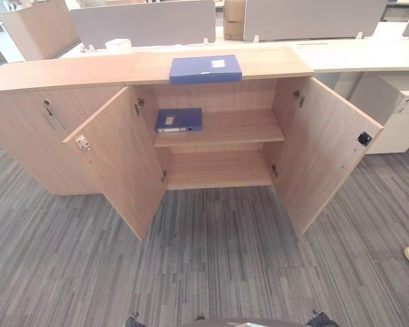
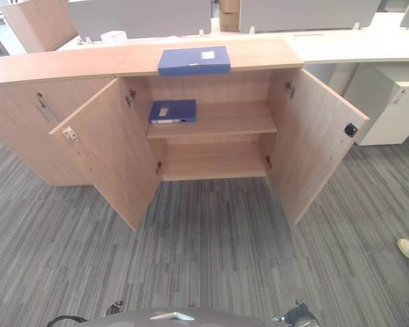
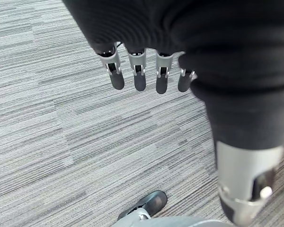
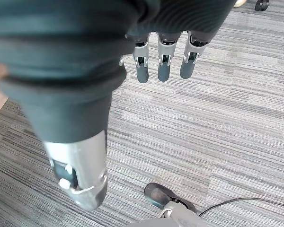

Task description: Put the empty folder in the office cabinet

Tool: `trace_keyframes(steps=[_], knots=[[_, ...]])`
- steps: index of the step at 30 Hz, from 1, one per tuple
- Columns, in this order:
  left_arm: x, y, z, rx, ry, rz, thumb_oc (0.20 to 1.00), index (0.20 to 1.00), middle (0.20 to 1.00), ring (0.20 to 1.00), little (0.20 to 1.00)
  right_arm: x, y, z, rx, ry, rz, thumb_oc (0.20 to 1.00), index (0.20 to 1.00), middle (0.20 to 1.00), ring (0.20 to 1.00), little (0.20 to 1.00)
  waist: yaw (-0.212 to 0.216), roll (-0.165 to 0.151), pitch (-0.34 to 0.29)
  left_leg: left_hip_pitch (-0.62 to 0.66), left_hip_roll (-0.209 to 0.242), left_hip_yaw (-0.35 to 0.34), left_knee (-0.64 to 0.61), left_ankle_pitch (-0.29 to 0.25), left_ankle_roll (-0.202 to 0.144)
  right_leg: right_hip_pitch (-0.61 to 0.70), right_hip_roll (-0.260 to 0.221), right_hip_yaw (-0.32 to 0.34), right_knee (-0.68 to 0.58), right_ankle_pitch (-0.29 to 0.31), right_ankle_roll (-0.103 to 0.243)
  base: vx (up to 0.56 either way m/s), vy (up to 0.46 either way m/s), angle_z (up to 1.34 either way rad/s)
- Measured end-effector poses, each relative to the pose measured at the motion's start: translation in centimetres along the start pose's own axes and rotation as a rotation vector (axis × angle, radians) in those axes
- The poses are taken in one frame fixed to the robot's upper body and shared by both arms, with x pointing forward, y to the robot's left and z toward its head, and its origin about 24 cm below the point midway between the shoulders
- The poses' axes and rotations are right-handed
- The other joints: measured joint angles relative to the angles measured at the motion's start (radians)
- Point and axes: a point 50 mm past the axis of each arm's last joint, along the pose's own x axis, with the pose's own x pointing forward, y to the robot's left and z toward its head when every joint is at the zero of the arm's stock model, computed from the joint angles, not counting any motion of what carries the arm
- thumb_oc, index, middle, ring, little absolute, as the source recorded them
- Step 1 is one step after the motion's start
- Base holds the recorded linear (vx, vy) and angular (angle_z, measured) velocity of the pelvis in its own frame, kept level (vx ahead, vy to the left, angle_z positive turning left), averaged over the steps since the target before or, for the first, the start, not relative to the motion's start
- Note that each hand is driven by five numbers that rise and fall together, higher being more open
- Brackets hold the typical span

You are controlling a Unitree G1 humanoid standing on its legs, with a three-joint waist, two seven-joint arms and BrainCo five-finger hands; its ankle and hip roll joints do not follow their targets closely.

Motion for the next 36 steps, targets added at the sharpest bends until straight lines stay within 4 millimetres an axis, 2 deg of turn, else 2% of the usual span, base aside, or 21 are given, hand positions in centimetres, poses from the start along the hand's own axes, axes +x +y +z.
trace_keyframes(steps=[7, 36], knots=[[0.0, -0.1, -0.1, 0.012, 0.002, 0.006, 1.000, 1.000, 1.000, 1.000, 1.000, -0.1, 1.0, -0.9, 0.002, 0.010, 0.008, 1.000, 1.000, 1.000, 1.000, 1.000, -0.001, -0.001, 0.000, 0.000, 0.000, 0.001, 0.000, 0.000, -0.001, 0.000, 0.000, 0.001, 0.000, 0.000, 0.000, 0.00, 0.000, 0.00], [0.0, 0.0, -0.2, 0.010, 0.007, 0.010, 1.000, 1.000, 1.000, 1.000, 1.000, -0.1, 1.0, -1.1, 0.002, 0.015, 0.008, 1.000, 1.000, 1.000, 1.000, 1.000, -0.001, -0.016, -0.016, 0.000, 0.001, 0.009, 0.000, -0.004, -0.005, -0.003, 0.000, 0.009, 0.000, 0.001, 0.001, 0.00, 0.000, 0.00]])
